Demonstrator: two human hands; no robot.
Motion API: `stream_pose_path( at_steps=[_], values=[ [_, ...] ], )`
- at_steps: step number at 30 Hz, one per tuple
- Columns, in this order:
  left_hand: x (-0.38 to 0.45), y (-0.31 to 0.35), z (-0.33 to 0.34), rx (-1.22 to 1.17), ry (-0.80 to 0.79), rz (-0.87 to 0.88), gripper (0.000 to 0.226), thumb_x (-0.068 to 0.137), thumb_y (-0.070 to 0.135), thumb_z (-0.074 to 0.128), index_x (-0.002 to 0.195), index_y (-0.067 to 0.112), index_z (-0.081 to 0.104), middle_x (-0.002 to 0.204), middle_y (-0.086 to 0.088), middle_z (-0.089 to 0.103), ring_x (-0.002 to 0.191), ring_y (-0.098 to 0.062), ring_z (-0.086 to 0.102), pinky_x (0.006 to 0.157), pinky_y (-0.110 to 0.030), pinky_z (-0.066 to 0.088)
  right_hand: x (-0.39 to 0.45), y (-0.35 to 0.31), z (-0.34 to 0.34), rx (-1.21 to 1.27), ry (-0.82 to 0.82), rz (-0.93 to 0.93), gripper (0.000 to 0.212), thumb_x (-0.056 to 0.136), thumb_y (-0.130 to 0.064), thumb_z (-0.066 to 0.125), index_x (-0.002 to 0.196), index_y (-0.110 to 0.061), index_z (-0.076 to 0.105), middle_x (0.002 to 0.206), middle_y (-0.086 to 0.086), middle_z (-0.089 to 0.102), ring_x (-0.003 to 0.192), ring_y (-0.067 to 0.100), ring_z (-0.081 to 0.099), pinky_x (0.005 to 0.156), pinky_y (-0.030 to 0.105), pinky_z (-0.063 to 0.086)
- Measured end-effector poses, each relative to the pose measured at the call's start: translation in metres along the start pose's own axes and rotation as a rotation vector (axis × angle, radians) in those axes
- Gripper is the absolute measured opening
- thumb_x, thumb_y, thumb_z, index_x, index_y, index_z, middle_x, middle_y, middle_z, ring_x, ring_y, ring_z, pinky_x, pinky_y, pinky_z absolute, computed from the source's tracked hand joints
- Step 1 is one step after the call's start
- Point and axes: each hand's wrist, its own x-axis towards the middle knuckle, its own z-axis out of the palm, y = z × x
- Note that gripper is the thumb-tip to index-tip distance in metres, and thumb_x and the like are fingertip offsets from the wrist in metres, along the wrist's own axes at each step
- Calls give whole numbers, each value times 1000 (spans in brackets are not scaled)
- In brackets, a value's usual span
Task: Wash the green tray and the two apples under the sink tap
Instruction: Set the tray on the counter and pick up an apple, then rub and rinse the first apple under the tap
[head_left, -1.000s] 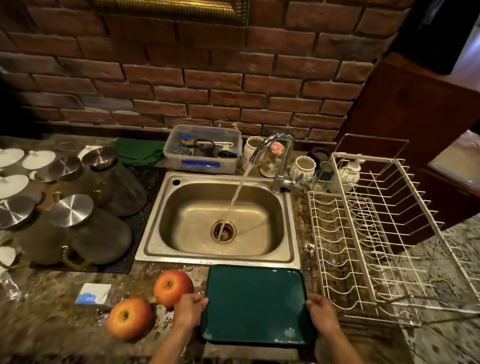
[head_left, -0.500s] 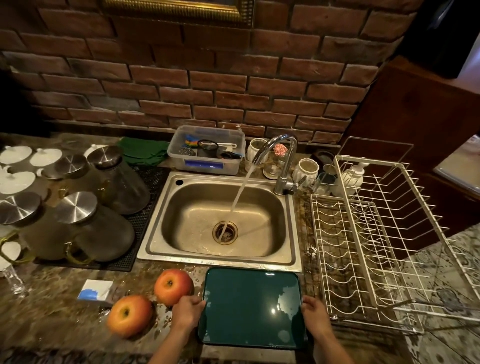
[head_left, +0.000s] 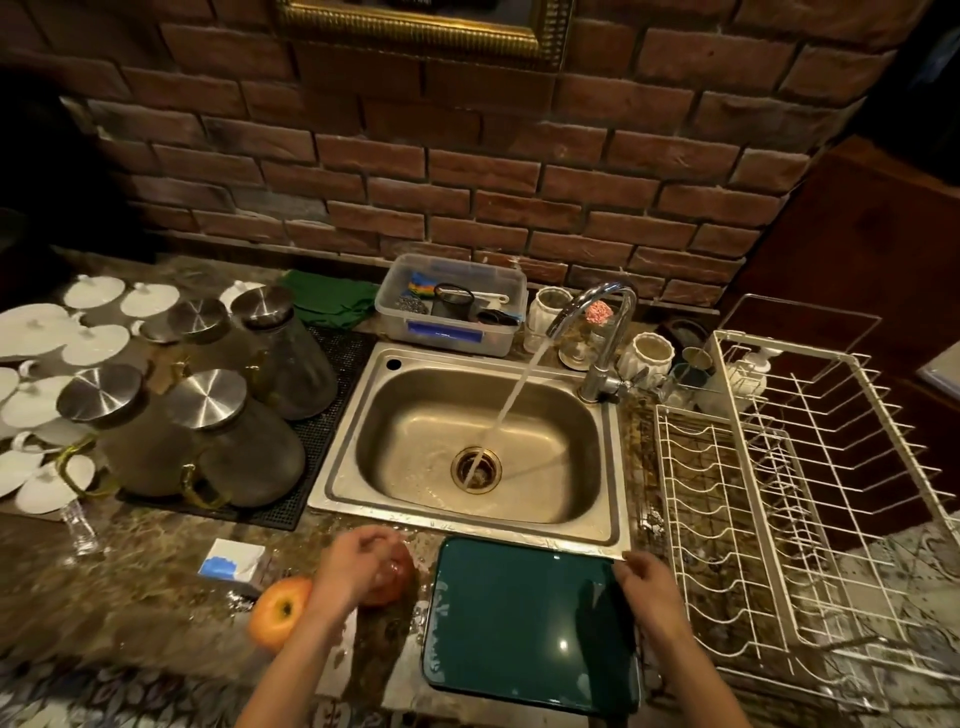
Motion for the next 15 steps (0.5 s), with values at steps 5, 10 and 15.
stream_pose_path(
  at_steps=[5,10,15],
  values=[
    [10,6,-48,58,48,159,14,86,11,74,89,24,77,80,4,79,74,-8,72,62,-17,53,-16,-60,33,-3,-161,-189,38,96,-18,63,133,-8,59,126,8,64,105,13,57,92,23,44],
    [27,-6,-76,188,-128,125,26,78,15,83,99,26,73,96,1,78,96,-15,71,82,-25,56,-40,-95,99,-81,-526,-251,50,89,-36,71,135,-25,55,115,-15,64,106,1,59,93,20,47],
    [38,-16,-76,305,-283,39,57,79,21,83,130,14,58,125,-2,65,121,-19,61,108,-35,47,-41,-102,170,-16,-695,-136,70,82,-33,80,142,-21,46,128,-1,62,110,11,62,89,24,55]
  ],
)
